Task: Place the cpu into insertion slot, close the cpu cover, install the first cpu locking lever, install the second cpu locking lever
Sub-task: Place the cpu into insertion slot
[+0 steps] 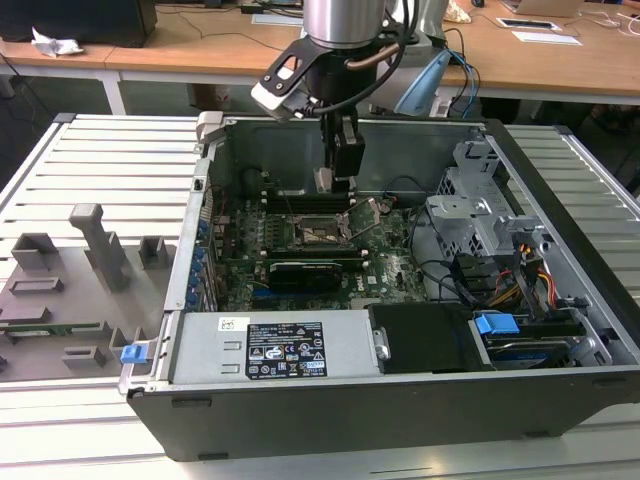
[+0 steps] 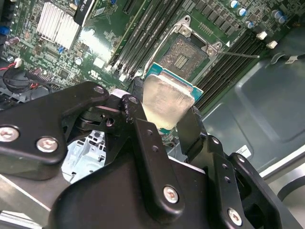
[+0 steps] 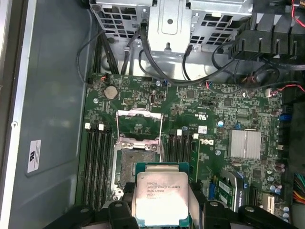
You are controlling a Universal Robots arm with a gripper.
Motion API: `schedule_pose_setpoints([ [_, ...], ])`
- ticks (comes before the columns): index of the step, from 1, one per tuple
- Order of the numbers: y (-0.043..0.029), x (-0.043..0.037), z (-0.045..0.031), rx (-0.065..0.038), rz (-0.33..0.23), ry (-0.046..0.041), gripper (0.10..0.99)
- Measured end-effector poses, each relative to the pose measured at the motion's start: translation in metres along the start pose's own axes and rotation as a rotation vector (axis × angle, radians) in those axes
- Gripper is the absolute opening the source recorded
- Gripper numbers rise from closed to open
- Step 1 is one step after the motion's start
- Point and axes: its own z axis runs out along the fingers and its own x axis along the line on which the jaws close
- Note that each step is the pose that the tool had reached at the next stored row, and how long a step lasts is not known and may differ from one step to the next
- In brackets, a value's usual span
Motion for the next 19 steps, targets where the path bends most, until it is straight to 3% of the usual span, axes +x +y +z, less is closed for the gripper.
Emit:
schedule_pose_setpoints([
  [10, -0.0004, 0.0005, 0.0056, 0.006, 0.0, 0.0005, 0.525],
  [19, -0.0017, 0.0004, 0.0241, 0.009, 0.0, 0.0007, 0.525],
])
